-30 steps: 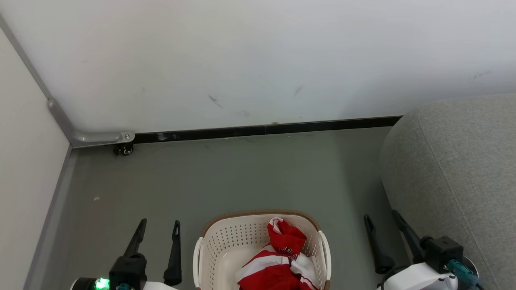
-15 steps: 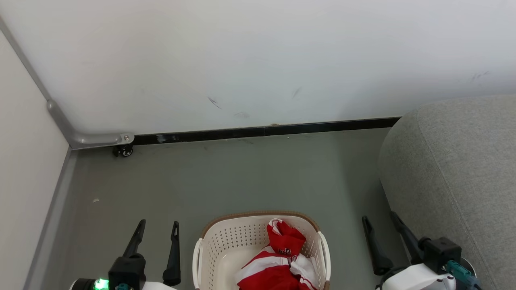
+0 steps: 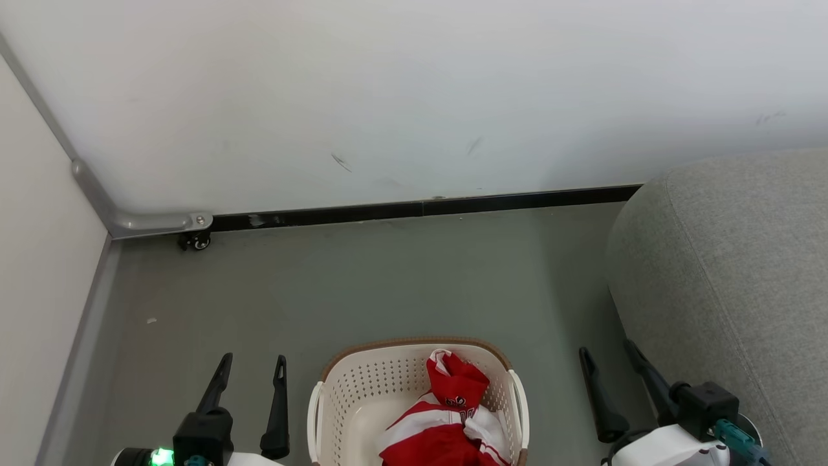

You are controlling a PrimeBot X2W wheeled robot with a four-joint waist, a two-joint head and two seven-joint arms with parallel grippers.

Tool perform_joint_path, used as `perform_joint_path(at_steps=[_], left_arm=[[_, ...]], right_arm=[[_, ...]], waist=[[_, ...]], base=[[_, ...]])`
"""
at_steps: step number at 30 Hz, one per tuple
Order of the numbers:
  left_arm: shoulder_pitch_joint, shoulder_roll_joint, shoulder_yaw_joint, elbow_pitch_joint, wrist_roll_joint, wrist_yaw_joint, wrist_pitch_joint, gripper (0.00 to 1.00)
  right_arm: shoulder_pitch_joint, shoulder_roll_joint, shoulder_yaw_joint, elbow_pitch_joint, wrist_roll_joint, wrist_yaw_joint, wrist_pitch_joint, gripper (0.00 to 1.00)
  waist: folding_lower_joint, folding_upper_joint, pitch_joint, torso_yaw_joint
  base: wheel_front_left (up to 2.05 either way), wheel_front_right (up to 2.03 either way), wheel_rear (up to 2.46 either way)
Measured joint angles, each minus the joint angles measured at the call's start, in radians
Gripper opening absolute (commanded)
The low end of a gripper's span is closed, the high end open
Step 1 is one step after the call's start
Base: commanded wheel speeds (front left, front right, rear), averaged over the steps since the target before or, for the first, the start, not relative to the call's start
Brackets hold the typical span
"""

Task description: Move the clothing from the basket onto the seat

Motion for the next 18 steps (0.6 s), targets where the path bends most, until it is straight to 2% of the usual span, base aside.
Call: perform_joint_path(at_steps=[8,18], left_arm=[[0.0,0.001,-0.004,0.001,0.003,-0.003,0.0,1.0],[-0.061,0.017,-0.044,0.038,0.038,-0.047,0.0,1.0]], right_arm=[[0.0,0.0,0.002,-0.016,0.0,0.0,-0.001,1.0],[0.0,0.0,-0.032,-0.061,-0.003,0.0,-0.004,1.0]], waist=[[0.0,0.0,0.013,-0.003],[-0.0001,0.0,0.046,-0.012]], base=[[0.0,0.0,0.0],[0.0,0.0,0.0]])
